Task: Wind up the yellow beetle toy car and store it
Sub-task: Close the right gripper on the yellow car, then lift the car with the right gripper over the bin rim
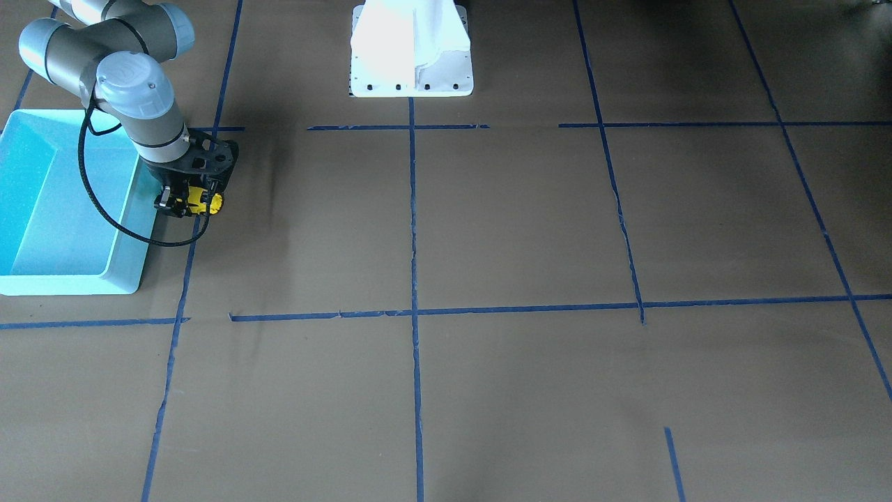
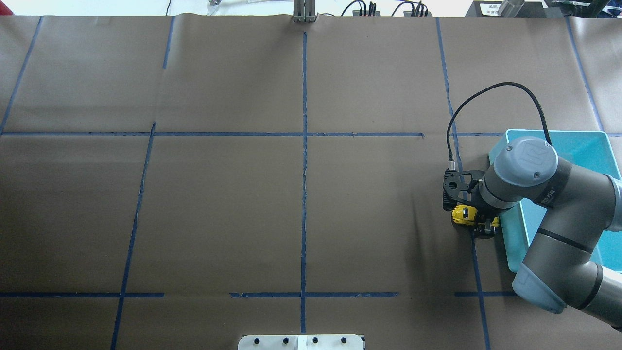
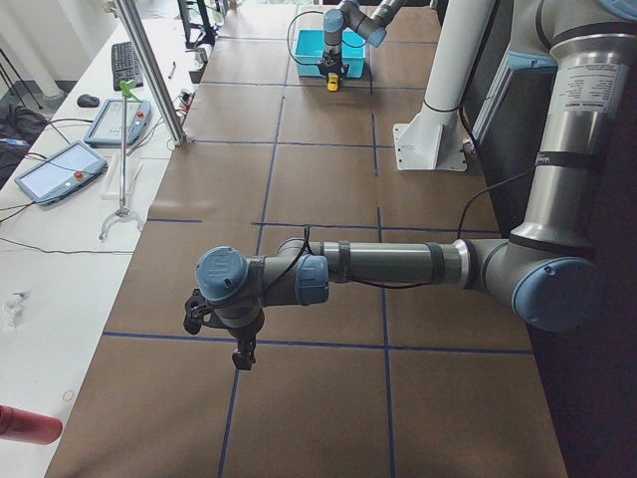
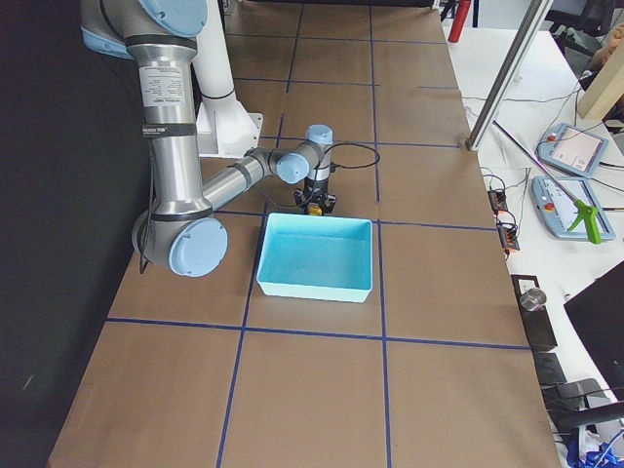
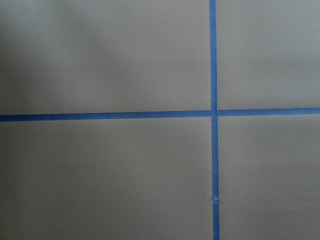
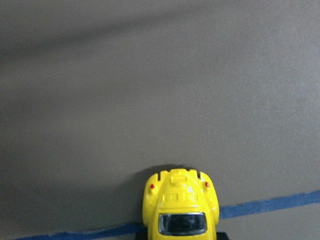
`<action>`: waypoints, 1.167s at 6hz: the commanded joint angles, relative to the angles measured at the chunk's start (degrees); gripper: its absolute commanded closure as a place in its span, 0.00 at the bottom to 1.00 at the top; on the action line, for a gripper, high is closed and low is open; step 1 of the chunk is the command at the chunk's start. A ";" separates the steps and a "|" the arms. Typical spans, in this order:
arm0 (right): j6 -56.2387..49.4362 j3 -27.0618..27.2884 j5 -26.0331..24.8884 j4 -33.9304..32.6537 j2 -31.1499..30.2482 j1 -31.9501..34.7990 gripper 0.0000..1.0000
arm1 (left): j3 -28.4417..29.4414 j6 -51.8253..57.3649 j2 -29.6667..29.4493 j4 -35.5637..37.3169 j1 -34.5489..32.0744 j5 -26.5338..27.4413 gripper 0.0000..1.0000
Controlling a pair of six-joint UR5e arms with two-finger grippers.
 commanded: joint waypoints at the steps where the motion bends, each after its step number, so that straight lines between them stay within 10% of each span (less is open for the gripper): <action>1: 0.00 1.78 0.65 -0.64 0.01 0.62 1.00 | -2.12 0.00 2.20 -0.03 -0.10 -0.02 0.00; 4: -7.23 16.64 2.42 -22.94 4.30 9.03 1.00 | -2.48 0.00 2.84 -0.11 -0.10 -0.02 0.00; 7: -30.19 14.90 1.98 -20.96 -6.39 14.86 1.00 | -2.48 0.00 2.93 -0.11 -0.10 0.07 0.00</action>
